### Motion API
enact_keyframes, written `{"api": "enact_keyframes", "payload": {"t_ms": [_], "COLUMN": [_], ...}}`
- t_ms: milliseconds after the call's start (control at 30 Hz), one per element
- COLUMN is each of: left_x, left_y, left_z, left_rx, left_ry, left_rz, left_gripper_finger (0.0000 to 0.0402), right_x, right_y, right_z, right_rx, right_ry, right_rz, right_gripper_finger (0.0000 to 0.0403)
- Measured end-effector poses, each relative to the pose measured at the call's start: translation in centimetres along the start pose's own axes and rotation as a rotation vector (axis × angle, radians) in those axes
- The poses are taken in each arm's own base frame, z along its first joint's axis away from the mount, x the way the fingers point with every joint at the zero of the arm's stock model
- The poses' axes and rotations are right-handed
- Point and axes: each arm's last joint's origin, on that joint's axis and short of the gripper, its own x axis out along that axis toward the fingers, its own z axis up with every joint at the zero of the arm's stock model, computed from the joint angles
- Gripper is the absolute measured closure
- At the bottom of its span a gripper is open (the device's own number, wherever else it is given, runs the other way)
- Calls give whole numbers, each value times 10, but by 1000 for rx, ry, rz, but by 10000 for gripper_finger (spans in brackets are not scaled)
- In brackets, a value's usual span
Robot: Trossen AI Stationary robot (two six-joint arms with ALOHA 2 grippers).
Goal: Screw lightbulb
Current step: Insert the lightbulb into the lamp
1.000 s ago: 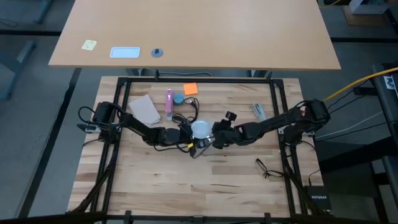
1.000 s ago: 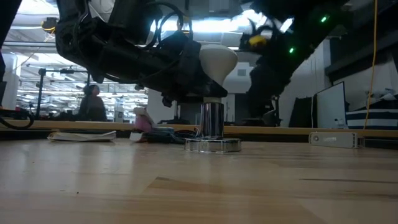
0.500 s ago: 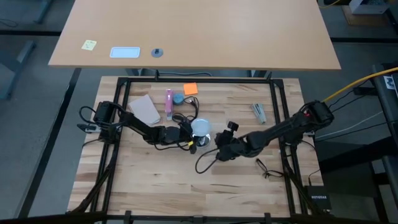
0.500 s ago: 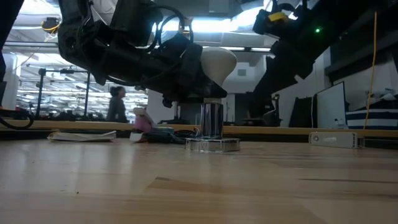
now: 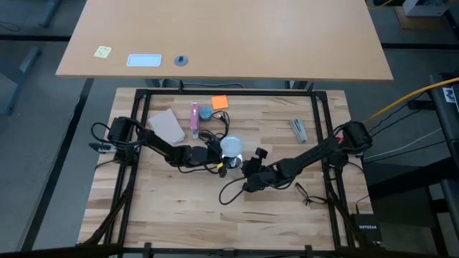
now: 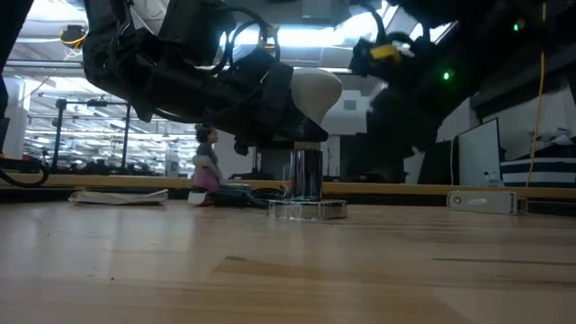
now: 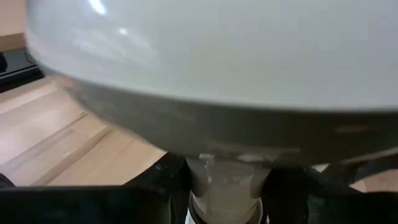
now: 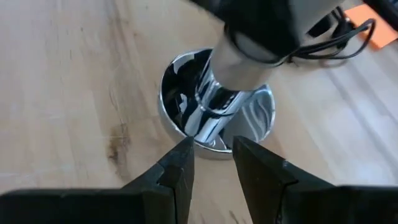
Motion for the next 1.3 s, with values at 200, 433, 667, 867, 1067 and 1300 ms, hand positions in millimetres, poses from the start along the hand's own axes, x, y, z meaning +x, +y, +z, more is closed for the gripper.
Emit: {"api": "enact_keyframes", "payload": {"t_ms": [200,433,667,867,1067,1300], "left_x": [-2,-3,-3,-3,-3,-3], "left_y": [-5,-5,-5,-4,-4,-7], "left_z": [-3,-4,-5,-5,-5,-6], "left_rx": [17,18,18,22,18,-8], "left_ry": [33,39,40,41,43,50], "left_rz": [-2,-4,-4,9,-2,-36], "left_gripper_finger": [260,260,260,260,260,260], "right_x": [17,34,45,54,63,71], "right_y": [7,7,-10,-23,-36,-50], "right_z": [-15,-21,-16,-11,-7,-4], "right_rx": [33,51,59,21,-3,-17], "right_ry": [57,66,86,84,71,75], "right_rz": [-3,-18,-55,-77,-119,-172], "right_gripper_finger": [282,282,282,282,282,282]}}
